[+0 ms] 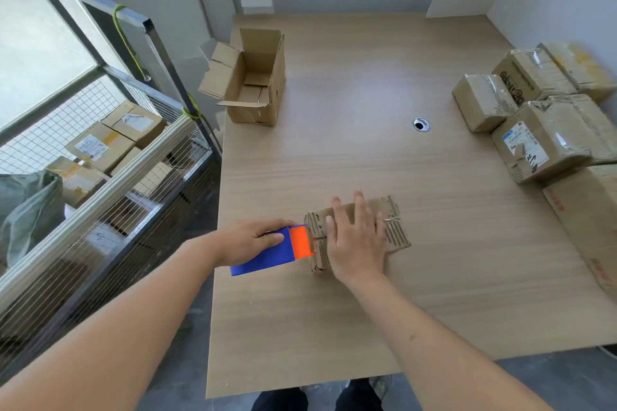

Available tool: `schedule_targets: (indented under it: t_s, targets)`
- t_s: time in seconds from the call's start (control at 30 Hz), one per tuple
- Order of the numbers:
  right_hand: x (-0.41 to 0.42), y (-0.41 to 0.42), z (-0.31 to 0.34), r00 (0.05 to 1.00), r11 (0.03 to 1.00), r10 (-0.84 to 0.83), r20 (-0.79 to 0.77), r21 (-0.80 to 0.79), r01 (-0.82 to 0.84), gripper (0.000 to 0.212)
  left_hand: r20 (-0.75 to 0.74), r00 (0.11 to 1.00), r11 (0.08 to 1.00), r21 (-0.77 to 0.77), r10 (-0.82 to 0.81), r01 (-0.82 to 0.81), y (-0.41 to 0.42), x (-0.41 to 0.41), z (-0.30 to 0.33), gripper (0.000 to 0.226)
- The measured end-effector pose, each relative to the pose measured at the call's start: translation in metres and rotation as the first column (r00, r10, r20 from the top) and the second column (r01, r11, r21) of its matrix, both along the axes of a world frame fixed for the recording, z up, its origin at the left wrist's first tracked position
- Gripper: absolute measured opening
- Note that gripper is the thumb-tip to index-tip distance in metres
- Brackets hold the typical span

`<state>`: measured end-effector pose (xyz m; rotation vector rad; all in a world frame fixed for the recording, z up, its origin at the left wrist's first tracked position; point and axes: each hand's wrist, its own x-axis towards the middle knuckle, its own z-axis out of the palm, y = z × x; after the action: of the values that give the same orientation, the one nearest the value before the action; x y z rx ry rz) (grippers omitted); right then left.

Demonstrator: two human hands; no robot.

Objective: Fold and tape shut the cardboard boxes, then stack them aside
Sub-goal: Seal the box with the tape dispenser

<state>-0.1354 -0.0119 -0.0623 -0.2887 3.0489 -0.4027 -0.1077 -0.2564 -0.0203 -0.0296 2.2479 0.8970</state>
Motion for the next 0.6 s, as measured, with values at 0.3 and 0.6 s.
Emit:
schedule_targets:
  t_s: [0.3, 0.6]
  targets:
    - [-0.005, 0.003, -0.013, 0.993, 0.986, 0.067, 0.102, 0.145, -0.081, 0.066, -0.043, 0.999, 0.979, 0.204, 0.016, -0.007, -0.015, 0.015, -0.024, 0.044]
    - [-0.005, 0.003, -0.012, 0.988, 0.981, 0.077, 0.134, 0.167, -0.099, 0.069, 0.017, 0.999, 0.971, 0.235, -0.049, 0.044, -0.025, 0.028, -0.028, 0.041]
